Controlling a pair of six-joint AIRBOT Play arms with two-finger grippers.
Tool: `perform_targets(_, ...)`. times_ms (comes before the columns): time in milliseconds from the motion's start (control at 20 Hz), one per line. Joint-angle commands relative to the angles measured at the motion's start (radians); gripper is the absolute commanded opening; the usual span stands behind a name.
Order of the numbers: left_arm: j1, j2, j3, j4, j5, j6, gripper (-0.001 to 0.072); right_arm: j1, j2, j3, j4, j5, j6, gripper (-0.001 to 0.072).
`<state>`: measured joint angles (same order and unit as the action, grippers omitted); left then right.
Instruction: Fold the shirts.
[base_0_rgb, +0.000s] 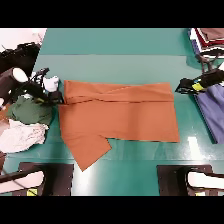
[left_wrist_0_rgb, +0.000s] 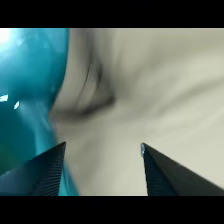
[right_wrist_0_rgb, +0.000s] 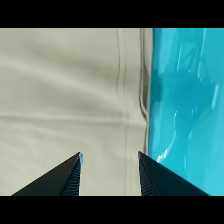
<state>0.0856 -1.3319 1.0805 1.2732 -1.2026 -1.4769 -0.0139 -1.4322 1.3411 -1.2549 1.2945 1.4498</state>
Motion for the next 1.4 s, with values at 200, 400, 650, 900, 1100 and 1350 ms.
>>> perform_targets(200, 0.0, 0.462, -0.534, -0.086, -0.103, -0.094, 0.0541, -0.063, 0.261, -0.186, 0.003, -0.069, 0.0, 0.0407)
perform_targets(400, 0.0, 0.517, -0.676, -0.116, -0.099, -0.104, 0.0542, -0.055, 0.304, -0.204, 0.006, -0.076, -0.023, 0.0406)
perform_targets(650, -0.032, 0.517, -0.712, -0.242, 0.059, -0.084, 0.0541, -0.044, 0.319, -0.202, 0.006, -0.075, -0.023, 0.0406)
perform_targets(900, -0.188, 0.517, -0.709, -0.256, 0.155, -0.151, 0.0539, -0.045, 0.319, -0.202, 0.003, -0.013, -0.024, 0.0405)
perform_targets(1100, -0.189, 0.517, -0.673, -0.263, 0.111, -0.138, 0.0039, -0.113, 0.325, -0.222, -0.007, 0.109, -0.048, 0.0405)
perform_targets(1350, -0.189, 0.517, -0.596, -0.264, 0.067, -0.118, 0.0031, -0.351, 0.412, -0.54, -0.005, 0.123, -0.047, 0.0479)
